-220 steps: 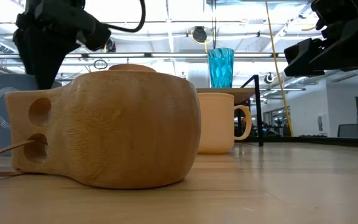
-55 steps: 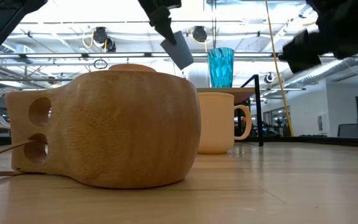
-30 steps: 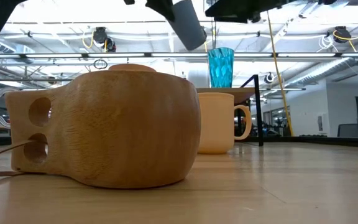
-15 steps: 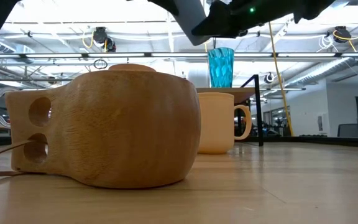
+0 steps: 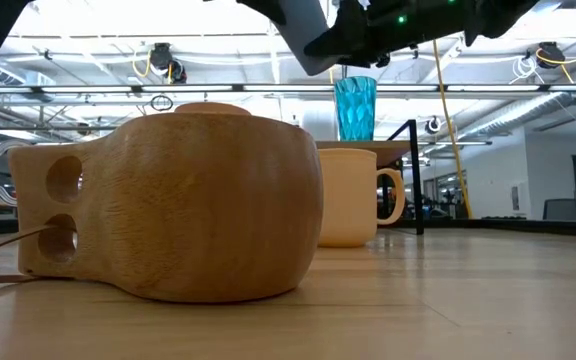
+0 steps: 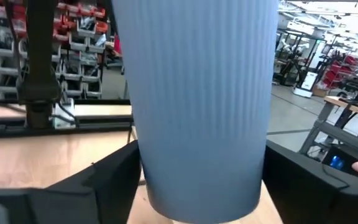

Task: Stack small to large cups/mugs on shelf
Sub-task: Put the light blue cup on the shelf

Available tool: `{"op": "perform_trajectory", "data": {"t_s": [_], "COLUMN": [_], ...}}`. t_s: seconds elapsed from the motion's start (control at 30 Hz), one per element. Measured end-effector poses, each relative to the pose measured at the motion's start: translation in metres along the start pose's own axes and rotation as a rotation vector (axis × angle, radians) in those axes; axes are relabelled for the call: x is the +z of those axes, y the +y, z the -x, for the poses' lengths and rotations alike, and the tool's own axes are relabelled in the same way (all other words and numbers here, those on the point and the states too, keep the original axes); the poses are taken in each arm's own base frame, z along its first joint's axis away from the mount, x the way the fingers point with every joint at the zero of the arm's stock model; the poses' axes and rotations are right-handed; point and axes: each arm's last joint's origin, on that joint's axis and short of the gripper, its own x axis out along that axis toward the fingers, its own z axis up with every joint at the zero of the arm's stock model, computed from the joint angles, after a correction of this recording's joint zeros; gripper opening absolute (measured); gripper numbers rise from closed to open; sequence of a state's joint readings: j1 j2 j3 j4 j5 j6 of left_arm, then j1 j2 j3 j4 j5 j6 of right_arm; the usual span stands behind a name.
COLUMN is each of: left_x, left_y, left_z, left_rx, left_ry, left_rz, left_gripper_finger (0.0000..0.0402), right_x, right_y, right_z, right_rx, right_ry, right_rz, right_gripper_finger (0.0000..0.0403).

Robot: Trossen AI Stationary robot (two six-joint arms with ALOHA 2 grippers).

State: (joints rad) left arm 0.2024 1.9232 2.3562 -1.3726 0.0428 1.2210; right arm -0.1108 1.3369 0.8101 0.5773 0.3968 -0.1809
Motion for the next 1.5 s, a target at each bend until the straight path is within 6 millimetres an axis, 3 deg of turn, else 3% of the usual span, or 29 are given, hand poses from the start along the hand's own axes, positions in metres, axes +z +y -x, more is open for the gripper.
{"op": "perform_trajectory", "data": {"t_s": [0.1,0.2,0.47,0.6,0.7,0.83,1.03,1.13,1.23,1.33,1.5], "left_x": [0.002,0.002,0.002,0.002,0.001,-0.001,0.001,0.001,-0.002,-0.009,-0.013], "left_y": [0.001,0.002,0.002,0.003,0.005,0.006,0.0,-0.003,-0.009,-0.02,-0.036], "left_z": [0.0,0.0,0.0,0.0,0.0,0.001,0.032,0.062,0.093,0.11,0.105], "left_rx": [0.015,0.015,0.023,0.037,0.077,0.119,0.192,0.298,0.369,0.389,0.407], "left_ry": [-0.017,-0.021,-0.023,-0.006,0.047,0.089,0.055,0.008,-0.062,-0.088,-0.126], "left_rz": [-0.009,-0.007,0.007,0.048,0.153,0.328,0.465,0.585,0.726,0.812,0.847], "left_gripper_finger": [0.0002,0.0002,0.0003,0.0003,0.0024,0.0089,0.0205,0.0244,0.0264,0.0268,0.0268], "right_x": [0.003,0.004,0.003,0.003,0.003,0.006,0.019,0.025,0.027,0.027,0.015], "right_y": [-0.001,-0.001,-0.002,-0.002,-0.003,-0.005,-0.013,-0.019,-0.023,-0.028,-0.028], "right_z": [0.0,0.0,-0.001,-0.001,-0.001,0.002,0.017,0.028,0.04,0.054,0.071], "right_rx": [-0.009,-0.012,-0.003,-0.004,-0.01,-0.014,-0.011,-0.007,0.0,0.031,0.168], "right_ry": [-0.026,-0.036,-0.035,-0.035,-0.028,-0.029,-0.041,-0.022,-0.004,-0.038,-0.15], "right_rz": [-0.02,-0.017,-0.01,-0.008,-0.01,0.004,0.023,0.031,0.039,0.028,-0.033], "right_gripper_finger": [0.033,0.0334,0.0276,0.0274,0.0273,0.0273,0.0273,0.0273,0.0273,0.0273,0.0275]}}
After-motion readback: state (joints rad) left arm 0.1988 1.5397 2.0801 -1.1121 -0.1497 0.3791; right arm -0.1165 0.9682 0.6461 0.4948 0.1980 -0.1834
